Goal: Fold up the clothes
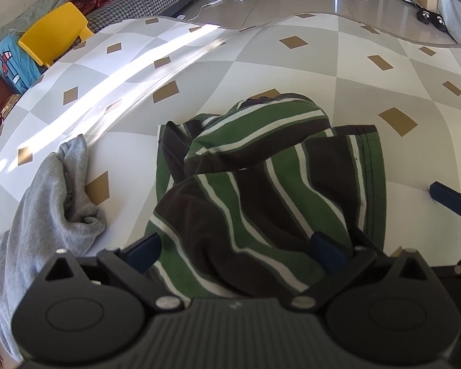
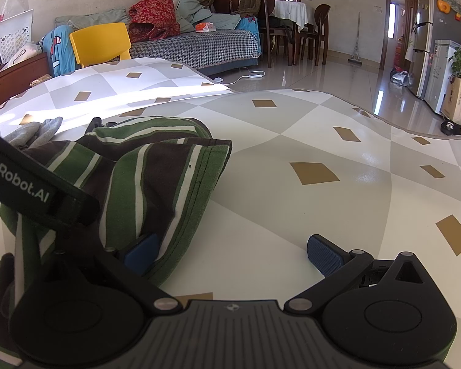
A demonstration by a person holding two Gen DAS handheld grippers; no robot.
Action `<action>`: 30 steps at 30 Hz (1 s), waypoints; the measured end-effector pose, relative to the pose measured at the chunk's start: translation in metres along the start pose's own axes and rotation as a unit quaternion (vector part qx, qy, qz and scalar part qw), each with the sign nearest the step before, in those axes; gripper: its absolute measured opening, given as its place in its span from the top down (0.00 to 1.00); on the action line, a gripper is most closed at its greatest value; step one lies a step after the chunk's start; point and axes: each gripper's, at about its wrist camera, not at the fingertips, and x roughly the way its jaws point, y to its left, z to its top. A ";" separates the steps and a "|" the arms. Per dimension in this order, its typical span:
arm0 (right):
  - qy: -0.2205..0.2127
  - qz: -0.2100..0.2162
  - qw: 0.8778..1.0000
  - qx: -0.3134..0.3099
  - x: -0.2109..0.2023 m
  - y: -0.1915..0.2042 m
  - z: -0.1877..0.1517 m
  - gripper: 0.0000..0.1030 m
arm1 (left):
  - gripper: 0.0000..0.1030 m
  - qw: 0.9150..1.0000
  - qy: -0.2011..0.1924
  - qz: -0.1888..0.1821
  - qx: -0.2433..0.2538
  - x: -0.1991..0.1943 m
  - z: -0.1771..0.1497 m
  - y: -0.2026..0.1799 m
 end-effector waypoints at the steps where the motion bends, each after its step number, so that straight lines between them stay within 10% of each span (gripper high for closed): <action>1: 0.000 0.000 1.000 0.000 0.000 0.000 0.000 0.00 | 0.00 1.000 0.000 -0.001 -0.003 0.000 0.000 0.001; 30: 0.000 0.000 1.000 0.000 0.000 0.000 0.000 0.00 | 0.00 1.000 0.017 -0.009 -0.011 0.005 0.000 0.000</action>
